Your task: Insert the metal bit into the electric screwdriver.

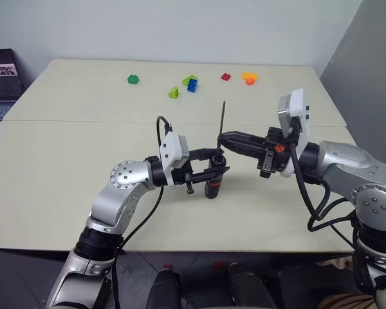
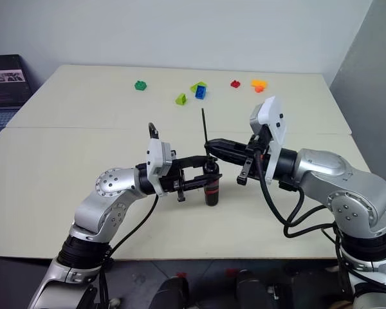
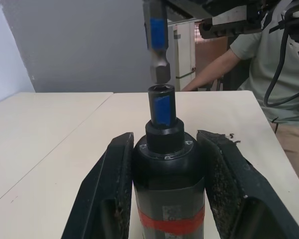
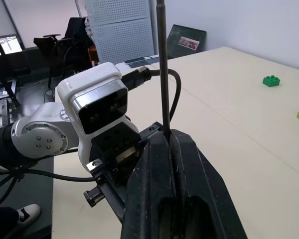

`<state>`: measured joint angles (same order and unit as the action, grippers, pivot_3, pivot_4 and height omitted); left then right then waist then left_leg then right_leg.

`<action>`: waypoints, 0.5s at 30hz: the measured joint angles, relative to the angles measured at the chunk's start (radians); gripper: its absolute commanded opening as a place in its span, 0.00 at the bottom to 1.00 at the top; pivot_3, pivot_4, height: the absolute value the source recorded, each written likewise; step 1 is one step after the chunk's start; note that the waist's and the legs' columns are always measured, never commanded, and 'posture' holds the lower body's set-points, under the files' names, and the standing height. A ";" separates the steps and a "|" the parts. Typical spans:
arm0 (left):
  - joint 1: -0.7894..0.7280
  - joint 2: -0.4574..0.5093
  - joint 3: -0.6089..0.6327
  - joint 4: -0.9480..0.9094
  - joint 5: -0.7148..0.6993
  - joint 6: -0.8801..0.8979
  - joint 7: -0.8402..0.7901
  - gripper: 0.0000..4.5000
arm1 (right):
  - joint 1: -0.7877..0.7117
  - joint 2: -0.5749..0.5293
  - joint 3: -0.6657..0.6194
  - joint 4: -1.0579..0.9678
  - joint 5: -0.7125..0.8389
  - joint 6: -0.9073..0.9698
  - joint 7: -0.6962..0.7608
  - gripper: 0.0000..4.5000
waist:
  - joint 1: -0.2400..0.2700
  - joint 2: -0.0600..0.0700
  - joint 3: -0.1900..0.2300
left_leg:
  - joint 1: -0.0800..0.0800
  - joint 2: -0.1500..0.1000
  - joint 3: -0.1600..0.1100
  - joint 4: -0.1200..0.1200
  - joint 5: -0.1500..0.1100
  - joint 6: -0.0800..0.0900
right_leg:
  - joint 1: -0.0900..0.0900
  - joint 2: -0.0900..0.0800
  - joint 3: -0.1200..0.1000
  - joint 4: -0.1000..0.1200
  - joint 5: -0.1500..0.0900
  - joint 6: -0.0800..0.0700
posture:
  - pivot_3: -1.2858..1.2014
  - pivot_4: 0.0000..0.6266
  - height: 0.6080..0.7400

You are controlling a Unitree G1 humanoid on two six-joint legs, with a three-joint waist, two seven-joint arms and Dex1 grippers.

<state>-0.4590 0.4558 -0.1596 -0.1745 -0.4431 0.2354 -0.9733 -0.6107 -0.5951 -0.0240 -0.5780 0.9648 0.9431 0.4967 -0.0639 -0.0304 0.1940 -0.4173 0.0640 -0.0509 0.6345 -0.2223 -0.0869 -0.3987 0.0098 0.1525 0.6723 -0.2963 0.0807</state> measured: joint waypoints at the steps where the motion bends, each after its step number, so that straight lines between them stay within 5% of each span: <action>1: 0.000 0.000 0.000 0.000 0.000 0.000 0.000 0.36 | 0.000 0.002 0.001 -0.001 0.000 0.001 -0.001 0.00 | 0.000 0.000 0.000 | 0.000 0.000 0.000 0.000 0.000 0.000 | 0.000 0.000 0.000 0.000 0.000 0.000 | 0.52 0.24 1.00; 15: 0.000 0.006 0.000 -0.003 0.000 0.000 -0.001 0.36 | -0.007 -0.002 -0.028 -0.008 0.049 0.005 -0.026 0.00 | 0.000 0.000 0.000 | 0.000 0.000 0.000 0.000 0.000 0.000 | 0.000 0.000 0.000 0.000 0.000 0.000 | 0.52 0.24 1.00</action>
<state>-0.4586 0.4615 -0.1596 -0.1774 -0.4431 0.2355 -0.9747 -0.6178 -0.5970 -0.0516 -0.5861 1.0136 0.9485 0.4704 -0.0639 -0.0304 0.1940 -0.4173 0.0640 -0.0509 0.6345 -0.2222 -0.0868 -0.3987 0.0098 0.1524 0.6724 -0.2963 0.0807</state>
